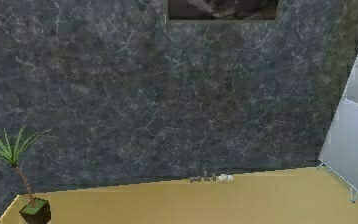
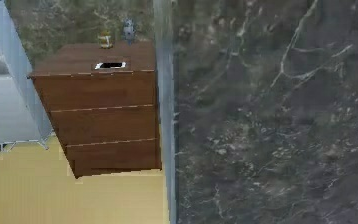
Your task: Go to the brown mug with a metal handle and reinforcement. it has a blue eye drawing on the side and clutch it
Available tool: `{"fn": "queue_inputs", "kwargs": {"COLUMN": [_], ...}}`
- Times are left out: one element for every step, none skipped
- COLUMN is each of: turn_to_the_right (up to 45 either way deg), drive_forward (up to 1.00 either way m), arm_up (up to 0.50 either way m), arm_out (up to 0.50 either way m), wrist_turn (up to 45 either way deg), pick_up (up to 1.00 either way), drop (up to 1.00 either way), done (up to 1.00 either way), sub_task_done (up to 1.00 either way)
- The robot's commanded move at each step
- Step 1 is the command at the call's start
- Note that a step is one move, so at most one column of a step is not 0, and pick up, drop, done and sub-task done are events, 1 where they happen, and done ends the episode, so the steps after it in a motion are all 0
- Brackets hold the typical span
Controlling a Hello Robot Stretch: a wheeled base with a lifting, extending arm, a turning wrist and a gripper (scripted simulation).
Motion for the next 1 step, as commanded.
{"fn": "queue_inputs", "kwargs": {"turn_to_the_right": [-6.0], "drive_forward": [0.0], "arm_up": [0.0], "arm_out": [0.0], "wrist_turn": [0.0], "pick_up": [0.0], "drop": [0.0], "done": [0.0], "sub_task_done": [0.0]}}
